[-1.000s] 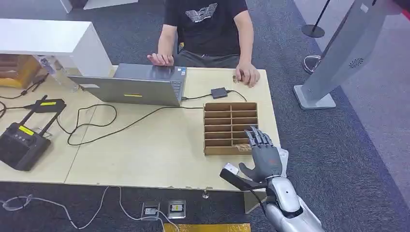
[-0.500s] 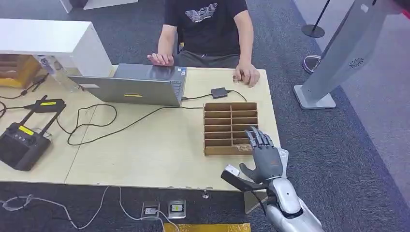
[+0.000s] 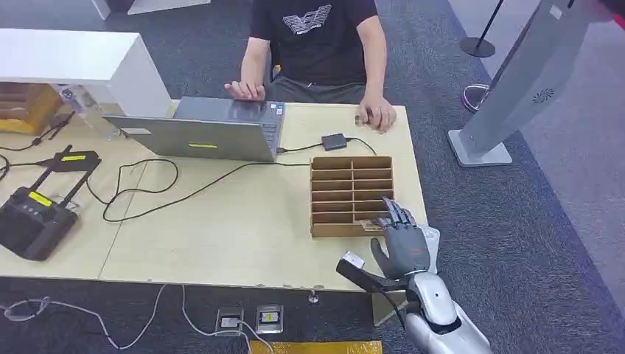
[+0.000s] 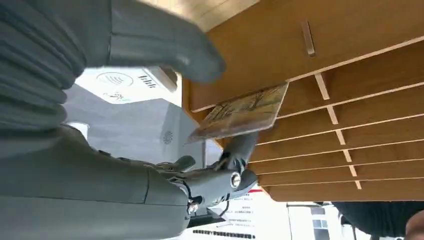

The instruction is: Pass the card to the sensor for recognition and then transmit it.

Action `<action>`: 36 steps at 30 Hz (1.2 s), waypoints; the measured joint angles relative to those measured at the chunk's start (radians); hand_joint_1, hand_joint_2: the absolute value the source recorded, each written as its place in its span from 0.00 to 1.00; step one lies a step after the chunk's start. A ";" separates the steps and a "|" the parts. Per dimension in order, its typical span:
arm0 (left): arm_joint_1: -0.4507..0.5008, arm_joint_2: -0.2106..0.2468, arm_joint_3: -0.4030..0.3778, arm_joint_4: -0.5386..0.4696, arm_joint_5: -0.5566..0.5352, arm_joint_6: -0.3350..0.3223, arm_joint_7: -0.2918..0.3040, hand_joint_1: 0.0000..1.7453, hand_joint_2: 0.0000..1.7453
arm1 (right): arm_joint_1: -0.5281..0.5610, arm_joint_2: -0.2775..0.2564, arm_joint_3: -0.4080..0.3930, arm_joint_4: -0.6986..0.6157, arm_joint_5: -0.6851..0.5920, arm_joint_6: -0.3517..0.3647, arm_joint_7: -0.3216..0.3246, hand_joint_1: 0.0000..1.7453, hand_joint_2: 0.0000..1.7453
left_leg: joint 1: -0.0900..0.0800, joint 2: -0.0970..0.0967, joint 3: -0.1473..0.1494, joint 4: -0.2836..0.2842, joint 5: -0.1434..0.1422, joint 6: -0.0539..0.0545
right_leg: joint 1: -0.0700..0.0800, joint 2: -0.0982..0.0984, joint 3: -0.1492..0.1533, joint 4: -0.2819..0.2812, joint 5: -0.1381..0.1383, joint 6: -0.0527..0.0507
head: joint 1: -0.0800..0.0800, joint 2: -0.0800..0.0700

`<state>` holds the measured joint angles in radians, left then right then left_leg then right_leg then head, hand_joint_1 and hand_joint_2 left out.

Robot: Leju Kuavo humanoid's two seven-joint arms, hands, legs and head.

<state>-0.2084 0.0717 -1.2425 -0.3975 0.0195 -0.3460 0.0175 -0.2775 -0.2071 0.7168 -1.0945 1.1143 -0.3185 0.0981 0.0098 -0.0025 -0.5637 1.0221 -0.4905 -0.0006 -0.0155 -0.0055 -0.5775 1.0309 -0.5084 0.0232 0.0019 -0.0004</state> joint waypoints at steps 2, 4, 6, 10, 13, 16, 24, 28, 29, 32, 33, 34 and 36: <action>0.000 0.004 0.005 -0.004 0.007 0.009 0.002 0.00 0.00 | 0.000 0.000 0.000 0.000 0.000 -0.019 0.000 1.00 1.00 | 0.000 0.000 0.000 0.000 0.000 0.000 | 0.000 0.000 0.000 0.000 0.000 0.000 | 0.000 0.000; 0.000 0.002 0.005 -0.004 0.006 0.018 0.014 0.00 0.00 | -0.002 0.000 0.000 0.000 0.000 -0.024 0.000 0.99 1.00 | 0.000 0.000 0.000 0.000 0.000 0.000 | 0.000 0.000 0.000 0.000 0.000 0.000 | 0.000 0.000; 0.000 0.003 0.005 -0.004 0.011 0.011 -0.010 0.00 0.00 | -0.003 0.000 0.000 0.000 0.000 -0.026 -0.003 1.00 1.00 | 0.000 0.000 0.000 0.000 0.000 0.000 | 0.000 0.000 0.000 0.000 0.000 0.000 | 0.000 0.000; 0.000 0.011 0.005 -0.005 0.025 0.010 0.000 0.00 0.00 | -0.002 0.002 0.000 0.002 0.004 -0.057 -0.011 1.00 1.00 | 0.000 0.000 0.000 0.000 0.000 0.000 | 0.000 0.000 0.000 0.000 0.000 0.000 | 0.000 0.000; 0.002 0.027 0.005 -0.073 0.067 0.011 0.188 0.00 0.00 | -0.003 0.004 0.000 -0.009 0.005 -0.021 0.000 1.00 1.00 | 0.000 0.000 0.000 0.000 0.000 0.000 | 0.000 0.000 0.000 0.000 0.000 0.000 | 0.000 0.000; 0.008 0.049 0.005 -0.153 0.081 0.014 0.250 0.00 0.00 | -0.002 0.005 0.000 -0.020 0.008 -0.005 0.005 0.99 1.00 | 0.000 0.000 0.000 0.000 0.000 0.000 | 0.000 0.000 0.000 0.000 0.000 0.000 | 0.000 0.000; 0.013 0.080 0.004 -0.194 0.079 0.015 0.032 0.00 0.00 | -0.003 0.006 -0.002 -0.013 0.017 -0.062 -0.022 1.00 1.00 | 0.000 0.000 0.000 0.000 0.000 0.000 | 0.000 0.000 0.000 0.000 0.000 0.000 | 0.000 0.000; 0.014 0.092 0.002 -0.201 0.058 0.003 0.016 0.00 0.00 | -0.004 0.011 -0.004 -0.004 0.019 -0.079 -0.040 1.00 1.00 | 0.000 0.000 0.000 0.000 0.000 0.000 | 0.000 0.000 0.000 0.000 0.000 0.000 | 0.001 0.000; 0.012 0.094 0.002 -0.188 0.048 0.004 -0.023 0.00 0.00 | -0.005 0.013 -0.004 0.003 0.018 -0.095 -0.048 1.00 1.00 | 0.000 0.000 0.000 0.000 0.000 0.000 | 0.000 0.000 0.000 0.000 0.000 0.000 | -0.001 0.000; 0.013 0.104 -0.001 -0.196 0.073 0.036 0.078 0.00 0.00 | -0.014 0.022 -0.009 0.011 0.047 -0.105 -0.028 1.00 1.00 | 0.000 0.000 0.000 0.000 0.000 0.000 | 0.000 0.000 0.000 0.001 0.000 0.000 | 0.000 0.000; 0.019 0.119 0.001 -0.239 0.101 0.050 0.196 0.00 0.00 | -0.017 0.025 -0.015 0.003 0.070 -0.097 -0.016 1.00 1.00 | 0.000 0.000 0.000 0.000 0.000 -0.001 | 0.000 0.000 0.000 0.001 0.001 0.000 | 0.000 0.000; 0.027 0.143 0.007 -0.298 0.137 0.070 0.327 0.00 0.00 | -0.025 0.029 -0.021 -0.012 0.099 -0.082 -0.006 1.00 1.00 | 0.000 0.001 0.000 0.000 0.000 -0.001 | 0.000 0.001 0.000 0.001 0.001 0.000 | 0.001 0.000; 0.050 0.192 0.025 -0.442 0.216 0.093 0.485 0.00 0.00 | -0.049 0.040 -0.048 -0.062 0.160 -0.020 -0.021 1.00 1.00 | 0.000 0.002 0.000 0.000 0.001 -0.001 | 0.000 0.001 0.000 0.001 0.001 -0.001 | 0.000 0.000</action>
<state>-0.1585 0.2637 -1.2176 -0.8399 0.2355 -0.2529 0.5026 -0.3269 -0.1667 0.6690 -1.1564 1.2742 -0.3382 0.0774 0.0099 -0.0009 -0.5636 1.0221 -0.4898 -0.0015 -0.0155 -0.0044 -0.5779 1.0323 -0.5075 0.0224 0.0019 -0.0004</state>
